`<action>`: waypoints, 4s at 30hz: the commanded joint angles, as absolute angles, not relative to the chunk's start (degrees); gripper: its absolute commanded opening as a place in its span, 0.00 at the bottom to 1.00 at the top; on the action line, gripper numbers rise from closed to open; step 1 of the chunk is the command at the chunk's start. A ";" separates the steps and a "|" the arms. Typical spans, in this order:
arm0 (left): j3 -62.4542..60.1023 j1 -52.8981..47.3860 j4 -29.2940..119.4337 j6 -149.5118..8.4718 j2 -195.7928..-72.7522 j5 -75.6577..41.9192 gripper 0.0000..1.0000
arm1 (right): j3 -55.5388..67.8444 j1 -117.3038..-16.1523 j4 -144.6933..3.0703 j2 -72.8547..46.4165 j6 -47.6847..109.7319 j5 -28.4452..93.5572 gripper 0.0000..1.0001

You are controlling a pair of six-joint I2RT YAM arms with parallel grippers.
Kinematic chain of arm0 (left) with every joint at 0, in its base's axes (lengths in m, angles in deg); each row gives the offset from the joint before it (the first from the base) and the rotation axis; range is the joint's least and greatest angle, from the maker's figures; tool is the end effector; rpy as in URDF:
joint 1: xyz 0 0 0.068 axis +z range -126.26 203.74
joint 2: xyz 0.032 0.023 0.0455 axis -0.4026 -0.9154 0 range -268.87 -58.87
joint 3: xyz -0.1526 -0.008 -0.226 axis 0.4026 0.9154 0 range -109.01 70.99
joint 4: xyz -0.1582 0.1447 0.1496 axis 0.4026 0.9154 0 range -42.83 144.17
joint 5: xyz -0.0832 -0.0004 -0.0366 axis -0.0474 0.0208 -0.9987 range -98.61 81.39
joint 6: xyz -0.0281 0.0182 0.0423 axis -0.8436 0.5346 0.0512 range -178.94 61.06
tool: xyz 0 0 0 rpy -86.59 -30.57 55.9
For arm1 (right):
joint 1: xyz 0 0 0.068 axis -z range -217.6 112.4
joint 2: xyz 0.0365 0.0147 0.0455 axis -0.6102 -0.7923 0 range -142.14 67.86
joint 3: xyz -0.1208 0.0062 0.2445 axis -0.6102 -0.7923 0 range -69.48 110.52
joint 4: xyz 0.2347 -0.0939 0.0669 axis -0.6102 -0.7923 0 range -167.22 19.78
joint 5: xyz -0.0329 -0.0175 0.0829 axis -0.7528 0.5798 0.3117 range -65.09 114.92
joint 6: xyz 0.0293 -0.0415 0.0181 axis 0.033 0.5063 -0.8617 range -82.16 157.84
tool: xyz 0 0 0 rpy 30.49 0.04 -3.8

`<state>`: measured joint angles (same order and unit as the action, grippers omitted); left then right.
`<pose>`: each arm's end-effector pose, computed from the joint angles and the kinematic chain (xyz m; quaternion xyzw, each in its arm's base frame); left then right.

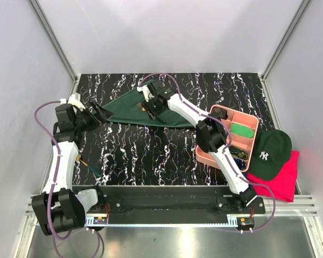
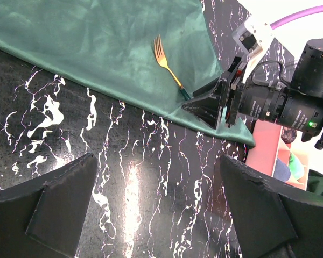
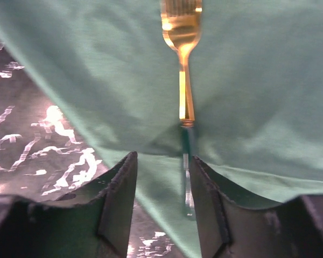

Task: Fold the napkin, place the utensils inside, and roll it up
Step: Place the utensil onto the napkin

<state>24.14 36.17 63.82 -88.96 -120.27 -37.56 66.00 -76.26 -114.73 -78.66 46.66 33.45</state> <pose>0.2339 0.0340 0.2873 -0.1910 0.8308 -0.2879 0.4364 0.4292 0.3501 0.1810 -0.4037 0.8630 0.1447 0.2670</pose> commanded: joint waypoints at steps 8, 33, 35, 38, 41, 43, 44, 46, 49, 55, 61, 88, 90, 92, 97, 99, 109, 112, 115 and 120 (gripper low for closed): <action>22.13 36.05 61.68 -88.65 -120.83 -39.81 0.99 | 66.57 -75.31 -112.49 -78.39 52.25 31.42 0.45; 22.13 36.05 61.50 -89.00 -121.53 -40.51 0.99 | 66.57 -75.39 -113.54 -80.94 54.62 33.53 0.37; 22.21 36.05 61.41 -89.00 -121.62 -40.60 0.99 | 66.66 -75.39 -113.72 -81.20 54.98 33.53 0.36; 22.13 36.05 61.41 -89.00 -121.62 -40.60 0.99 | 66.75 -75.39 -113.63 -81.38 55.24 33.70 0.26; 22.13 36.05 61.41 -89.09 -121.71 -40.78 0.99 | 66.92 -75.39 -113.90 -81.38 55.50 33.70 0.19; 22.13 36.14 61.41 -89.09 -121.80 -40.86 0.99 | 67.19 -75.39 -113.72 -81.11 55.77 33.70 0.17; 22.13 36.05 61.41 -89.17 -121.88 -41.04 0.99 | 67.36 -75.39 -113.81 -80.85 56.03 33.70 0.13; 22.13 36.05 61.32 -89.17 -121.97 -41.04 0.99 | 67.63 -75.31 -113.90 -80.68 56.64 33.62 0.11; 22.13 36.14 61.32 -89.17 -122.06 -41.22 0.99 | 67.89 -75.39 -113.90 -80.06 57.70 33.53 0.07; 22.13 36.14 61.32 -89.18 -122.15 -41.39 0.99 | 67.36 -75.39 -113.81 -78.83 60.77 33.97 0.00; 22.13 36.05 61.32 -89.17 -122.32 -41.39 0.99 | 67.10 -75.31 -113.37 -78.13 65.60 35.55 0.00; 22.04 36.14 61.24 -89.35 -123.82 -41.48 0.99 | 62.62 -75.39 -106.17 -77.42 84.51 35.55 0.04; 22.04 36.14 61.24 -89.35 -124.08 -41.57 0.99 | 62.36 -75.39 -106.25 -76.90 84.68 35.90 0.05; 21.95 36.14 61.24 -89.35 -124.17 -41.57 0.99 | 62.00 -75.39 -105.90 -76.37 85.12 36.25 0.05; 21.95 36.22 61.24 -89.35 -124.43 -41.57 0.99 | 61.56 -75.39 -105.20 -74.96 86.09 35.99 0.05; 21.95 36.31 61.24 -89.35 -124.43 -41.65 0.99 | 61.65 -75.31 -104.94 -74.78 86.53 35.99 0.05; 21.95 36.40 61.24 -89.35 -124.78 -41.74 0.99 | 63.23 -75.13 -103.18 -76.54 88.46 34.58 0.05; 21.86 36.40 61.32 -89.53 -124.87 -41.83 0.99 | 63.41 -74.87 -102.74 -76.72 89.08 34.85 0.05; 21.86 36.40 61.32 -89.44 -124.96 -42.00 0.99 | 63.23 -74.69 -102.03 -76.98 90.30 34.85 0.05; 21.86 36.58 61.32 -89.53 -125.05 -42.01 0.99 | 63.06 -74.43 -100.98 -77.07 90.92 34.58 0.06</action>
